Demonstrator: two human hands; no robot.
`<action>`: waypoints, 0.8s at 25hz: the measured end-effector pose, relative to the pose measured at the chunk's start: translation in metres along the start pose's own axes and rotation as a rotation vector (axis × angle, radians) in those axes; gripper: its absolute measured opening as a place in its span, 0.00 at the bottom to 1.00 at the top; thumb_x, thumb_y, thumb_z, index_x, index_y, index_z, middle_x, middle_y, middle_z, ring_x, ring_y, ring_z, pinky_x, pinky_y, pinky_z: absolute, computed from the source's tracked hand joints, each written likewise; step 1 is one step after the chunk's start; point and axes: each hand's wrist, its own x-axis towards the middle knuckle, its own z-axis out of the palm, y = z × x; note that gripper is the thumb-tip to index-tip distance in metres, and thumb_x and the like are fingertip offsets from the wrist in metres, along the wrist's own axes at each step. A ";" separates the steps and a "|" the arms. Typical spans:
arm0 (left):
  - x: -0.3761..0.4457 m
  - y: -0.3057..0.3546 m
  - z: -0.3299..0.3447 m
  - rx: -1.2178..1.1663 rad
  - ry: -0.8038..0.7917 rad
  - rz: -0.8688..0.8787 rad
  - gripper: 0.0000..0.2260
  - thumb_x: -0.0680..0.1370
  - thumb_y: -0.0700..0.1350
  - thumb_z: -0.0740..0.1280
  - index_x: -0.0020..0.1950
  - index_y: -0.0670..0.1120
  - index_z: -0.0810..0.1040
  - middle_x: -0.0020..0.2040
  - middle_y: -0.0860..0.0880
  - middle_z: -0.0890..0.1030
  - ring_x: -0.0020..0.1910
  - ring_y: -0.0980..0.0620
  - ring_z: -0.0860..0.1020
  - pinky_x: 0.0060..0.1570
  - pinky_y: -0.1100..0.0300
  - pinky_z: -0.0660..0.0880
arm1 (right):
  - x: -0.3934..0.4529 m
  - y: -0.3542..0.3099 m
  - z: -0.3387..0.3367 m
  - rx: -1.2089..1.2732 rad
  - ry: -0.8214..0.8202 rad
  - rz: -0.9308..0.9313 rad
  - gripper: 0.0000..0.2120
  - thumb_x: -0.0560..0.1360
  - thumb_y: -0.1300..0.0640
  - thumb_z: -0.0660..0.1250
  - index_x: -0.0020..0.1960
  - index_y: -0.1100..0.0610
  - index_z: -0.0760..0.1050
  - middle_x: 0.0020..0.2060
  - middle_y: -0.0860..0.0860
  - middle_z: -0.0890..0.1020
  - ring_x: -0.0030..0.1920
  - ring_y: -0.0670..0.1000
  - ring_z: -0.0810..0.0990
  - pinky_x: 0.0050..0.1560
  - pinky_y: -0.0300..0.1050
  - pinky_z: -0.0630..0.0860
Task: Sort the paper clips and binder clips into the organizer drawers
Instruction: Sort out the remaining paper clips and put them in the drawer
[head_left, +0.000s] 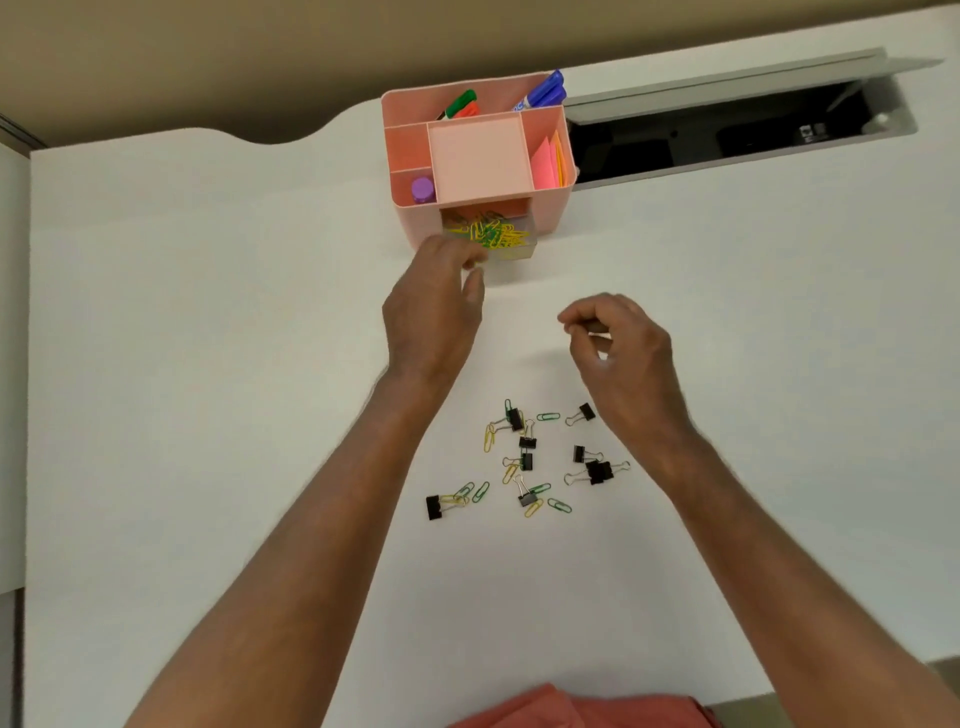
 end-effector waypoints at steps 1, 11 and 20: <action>-0.022 -0.004 0.001 -0.024 -0.022 -0.034 0.08 0.78 0.46 0.68 0.55 0.57 0.79 0.53 0.59 0.79 0.42 0.60 0.75 0.41 0.63 0.67 | -0.017 0.004 0.002 0.003 -0.034 0.037 0.09 0.78 0.64 0.67 0.52 0.51 0.80 0.49 0.44 0.81 0.48 0.41 0.81 0.51 0.39 0.81; -0.215 -0.035 0.002 0.345 -0.246 -0.097 0.14 0.75 0.51 0.72 0.60 0.53 0.79 0.56 0.53 0.79 0.54 0.47 0.76 0.51 0.51 0.65 | -0.150 0.038 0.015 -0.490 -0.442 -0.033 0.24 0.74 0.59 0.72 0.69 0.53 0.73 0.61 0.49 0.73 0.62 0.53 0.74 0.45 0.51 0.82; -0.208 -0.029 0.002 0.405 -0.339 -0.106 0.03 0.79 0.49 0.66 0.49 0.53 0.79 0.48 0.54 0.78 0.54 0.48 0.74 0.51 0.51 0.59 | -0.140 0.037 0.019 -0.444 -0.430 0.008 0.06 0.79 0.63 0.66 0.54 0.57 0.79 0.51 0.53 0.78 0.50 0.56 0.79 0.47 0.52 0.77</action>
